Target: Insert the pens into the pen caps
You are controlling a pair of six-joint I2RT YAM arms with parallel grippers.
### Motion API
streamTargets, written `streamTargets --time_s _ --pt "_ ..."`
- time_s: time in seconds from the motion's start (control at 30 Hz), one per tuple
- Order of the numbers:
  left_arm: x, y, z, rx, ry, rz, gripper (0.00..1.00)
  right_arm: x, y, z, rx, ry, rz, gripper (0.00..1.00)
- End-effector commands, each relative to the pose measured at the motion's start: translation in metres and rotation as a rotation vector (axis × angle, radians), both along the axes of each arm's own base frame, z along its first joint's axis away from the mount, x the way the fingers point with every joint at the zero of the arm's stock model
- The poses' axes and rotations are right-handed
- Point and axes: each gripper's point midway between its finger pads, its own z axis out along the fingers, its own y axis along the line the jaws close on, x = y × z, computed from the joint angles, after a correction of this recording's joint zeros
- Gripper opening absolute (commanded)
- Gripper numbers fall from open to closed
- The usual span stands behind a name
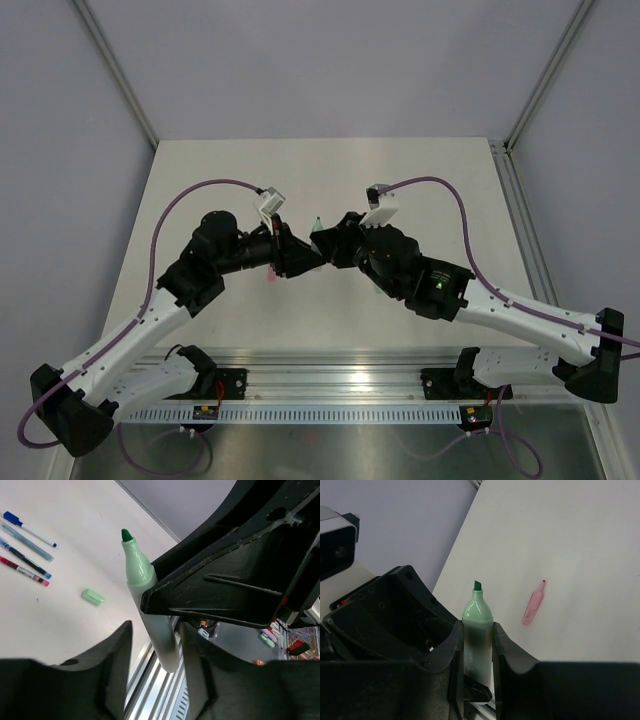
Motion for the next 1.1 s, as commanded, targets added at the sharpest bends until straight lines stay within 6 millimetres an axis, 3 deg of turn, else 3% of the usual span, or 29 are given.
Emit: streamTargets --time_s 0.0,0.2,0.23,0.3,0.37,0.4,0.47,0.5,0.6,0.67,0.8,0.87,0.93,0.97,1.0,1.07 --pt "0.0 -0.004 0.013 -0.043 -0.048 -0.032 0.4 0.002 -0.009 0.025 0.069 -0.049 -0.043 0.15" --pt "-0.002 -0.006 0.012 -0.042 -0.042 -0.048 0.32 0.001 -0.016 0.026 0.076 -0.064 -0.057 0.15" --pt "-0.002 -0.006 0.013 -0.043 -0.045 -0.047 0.15 0.001 -0.017 0.026 0.074 -0.065 -0.057 0.15" --pt "0.0 -0.004 0.014 -0.036 -0.059 -0.034 0.01 -0.001 -0.016 0.025 0.071 -0.063 -0.044 0.17" --pt "0.001 -0.002 0.015 -0.031 -0.069 -0.018 0.0 -0.004 -0.016 0.027 0.07 -0.067 -0.028 0.24" --pt "0.001 -0.001 0.015 -0.025 -0.075 -0.015 0.0 -0.005 -0.018 0.023 0.054 -0.061 -0.026 0.35" --pt "0.004 0.003 0.015 -0.015 -0.081 0.013 0.0 -0.006 -0.025 0.026 0.048 -0.064 -0.033 0.45" --pt "0.005 0.005 0.016 -0.009 -0.095 0.026 0.0 -0.008 -0.031 0.018 0.007 -0.051 -0.039 0.5" --pt "0.007 0.011 0.022 -0.001 -0.122 0.06 0.0 -0.015 -0.052 0.009 -0.045 -0.029 -0.049 0.52" --pt "0.008 0.014 0.023 0.004 -0.132 0.079 0.0 -0.019 -0.061 -0.01 -0.095 -0.008 -0.046 0.52" --pt "0.007 0.019 0.029 0.008 -0.158 0.092 0.0 -0.026 -0.093 -0.073 -0.304 0.113 -0.077 0.52" --pt "0.005 0.019 0.032 0.003 -0.166 0.084 0.0 -0.02 -0.12 -0.111 -0.432 0.231 -0.143 0.47" --pt "0.003 0.019 0.033 -0.001 -0.169 0.075 0.0 -0.018 -0.131 -0.141 -0.49 0.302 -0.145 0.44" --pt "0.002 0.019 0.033 -0.003 -0.172 0.073 0.0 -0.007 -0.146 -0.151 -0.506 0.332 -0.18 0.42" --pt "0.001 0.019 0.033 -0.004 -0.172 0.071 0.0 -0.007 -0.14 -0.157 -0.477 0.361 -0.129 0.42" --pt "0.001 0.018 0.032 -0.003 -0.17 0.066 0.0 0.001 -0.15 -0.181 -0.512 0.414 -0.125 0.43"
